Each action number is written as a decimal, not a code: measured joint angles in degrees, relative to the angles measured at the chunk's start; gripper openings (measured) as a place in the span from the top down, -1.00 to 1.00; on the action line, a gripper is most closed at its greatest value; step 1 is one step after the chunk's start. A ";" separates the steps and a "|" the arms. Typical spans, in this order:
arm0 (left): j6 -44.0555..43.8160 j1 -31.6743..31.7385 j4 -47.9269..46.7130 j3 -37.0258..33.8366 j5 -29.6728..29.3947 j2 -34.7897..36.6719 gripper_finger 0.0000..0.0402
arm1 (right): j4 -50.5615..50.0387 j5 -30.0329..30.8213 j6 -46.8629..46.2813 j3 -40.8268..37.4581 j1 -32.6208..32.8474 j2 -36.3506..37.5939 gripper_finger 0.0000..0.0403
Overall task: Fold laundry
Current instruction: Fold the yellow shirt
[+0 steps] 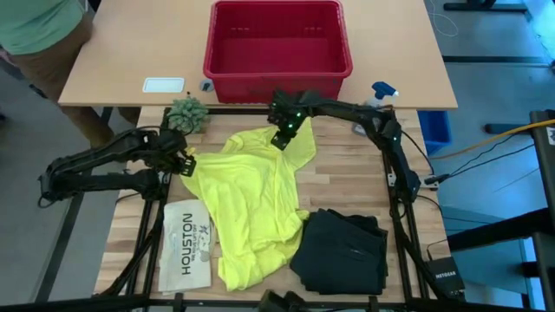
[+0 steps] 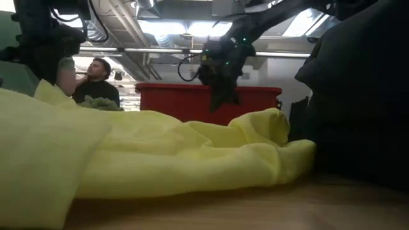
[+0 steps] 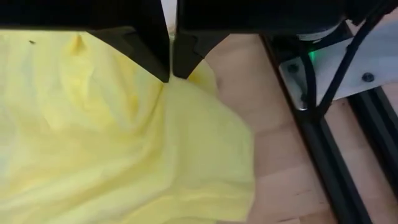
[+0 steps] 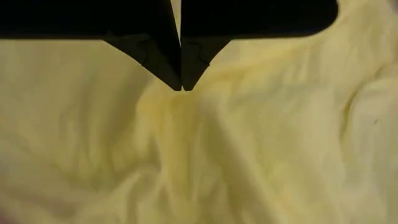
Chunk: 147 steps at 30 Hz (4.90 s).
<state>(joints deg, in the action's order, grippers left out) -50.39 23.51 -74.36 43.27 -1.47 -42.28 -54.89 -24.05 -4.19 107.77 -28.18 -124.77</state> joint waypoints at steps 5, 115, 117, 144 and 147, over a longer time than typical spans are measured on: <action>-0.61 -1.11 2.21 0.00 0.21 1.60 0.86 | 7.86 1.35 -6.19 0.03 0.92 -3.00 1.00; -0.49 -65.27 100.19 -6.86 -23.40 -30.49 0.84 | 5.59 19.64 -58.29 -26.73 61.38 3.92 1.00; -0.50 -65.27 100.20 -6.86 -23.42 -30.49 0.84 | 5.68 20.47 -58.26 -28.90 59.64 5.40 1.00; -0.45 -65.65 99.86 -6.86 -25.80 -30.97 0.84 | 7.86 31.68 -54.02 -38.11 55.13 33.06 1.00; 1.13 -63.46 100.98 -5.96 -26.11 -32.67 0.84 | 7.30 37.03 -58.98 -38.10 59.20 38.04 1.00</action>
<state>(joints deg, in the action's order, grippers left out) -49.26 -39.96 26.62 37.30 -27.58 -74.95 -47.59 12.98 -63.18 69.67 31.02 -86.73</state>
